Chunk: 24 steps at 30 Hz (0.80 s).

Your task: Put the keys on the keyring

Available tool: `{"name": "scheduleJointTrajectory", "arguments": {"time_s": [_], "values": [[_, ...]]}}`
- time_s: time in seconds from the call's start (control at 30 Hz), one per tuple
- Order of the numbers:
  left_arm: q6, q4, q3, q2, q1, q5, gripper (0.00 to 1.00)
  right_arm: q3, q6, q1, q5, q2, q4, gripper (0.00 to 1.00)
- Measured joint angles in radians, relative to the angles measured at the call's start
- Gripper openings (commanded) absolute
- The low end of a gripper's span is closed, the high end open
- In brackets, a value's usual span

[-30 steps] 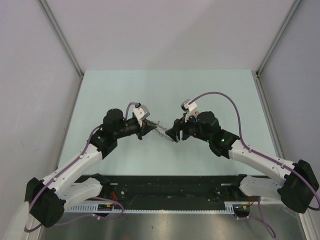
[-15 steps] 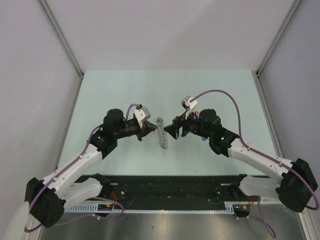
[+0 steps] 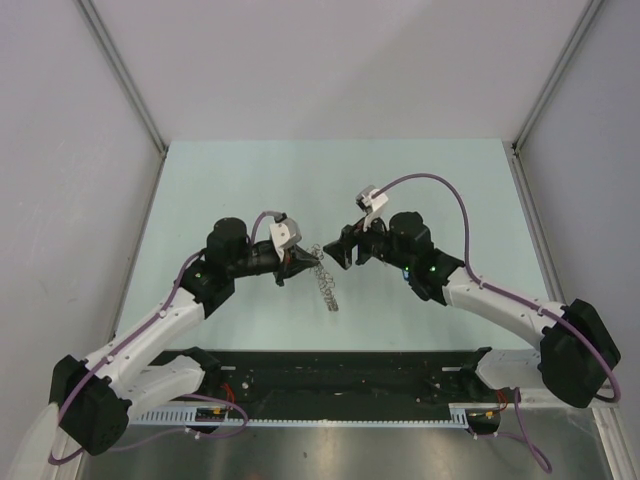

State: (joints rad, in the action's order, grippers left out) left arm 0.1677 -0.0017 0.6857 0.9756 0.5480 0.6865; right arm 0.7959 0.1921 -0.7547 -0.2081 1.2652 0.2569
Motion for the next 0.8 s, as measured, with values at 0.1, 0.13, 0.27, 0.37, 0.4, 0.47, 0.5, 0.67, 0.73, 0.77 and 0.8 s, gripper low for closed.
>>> {"name": "scheduleJointTrajectory", "arguments": {"time_s": [0.1,0.13,0.27,0.37,0.4,0.47,0.5,0.67,0.73,0.77,0.8], "values": [[0.002,0.000,0.000,-0.002,0.001,0.003,0.00,0.005,0.028,0.017,0.051,0.000,0.006,0.70],[0.002,0.000,0.000,-0.003,0.001,0.003,0.00,0.007,0.043,0.027,0.065,0.000,0.005,0.70],[0.002,0.000,0.000,-0.006,0.001,-0.008,0.00,0.010,0.067,0.064,0.098,-0.014,-0.024,0.70],[0.010,-0.002,0.000,-0.009,0.002,-0.047,0.00,0.011,0.064,0.085,0.116,-0.042,-0.075,0.69],[0.016,-0.007,0.000,-0.010,0.002,-0.080,0.01,0.011,0.061,0.090,0.119,-0.055,-0.098,0.69],[0.021,-0.017,0.000,-0.009,0.002,-0.137,0.00,0.012,0.058,0.106,0.125,-0.077,-0.143,0.67],[0.026,-0.031,0.002,-0.009,0.003,-0.182,0.00,0.015,0.058,0.117,0.126,-0.085,-0.176,0.67],[0.043,-0.123,0.018,-0.005,0.003,-0.336,0.00,0.021,0.056,0.190,0.161,-0.084,-0.359,0.66],[0.043,-0.155,0.028,-0.005,0.003,-0.381,0.00,0.021,0.052,0.207,0.175,-0.068,-0.428,0.65],[0.042,-0.188,0.044,-0.001,0.003,-0.406,0.00,0.021,0.050,0.212,0.180,-0.056,-0.457,0.64],[0.040,-0.212,0.059,0.004,0.003,-0.427,0.00,0.021,0.050,0.216,0.183,-0.046,-0.476,0.64]]}}
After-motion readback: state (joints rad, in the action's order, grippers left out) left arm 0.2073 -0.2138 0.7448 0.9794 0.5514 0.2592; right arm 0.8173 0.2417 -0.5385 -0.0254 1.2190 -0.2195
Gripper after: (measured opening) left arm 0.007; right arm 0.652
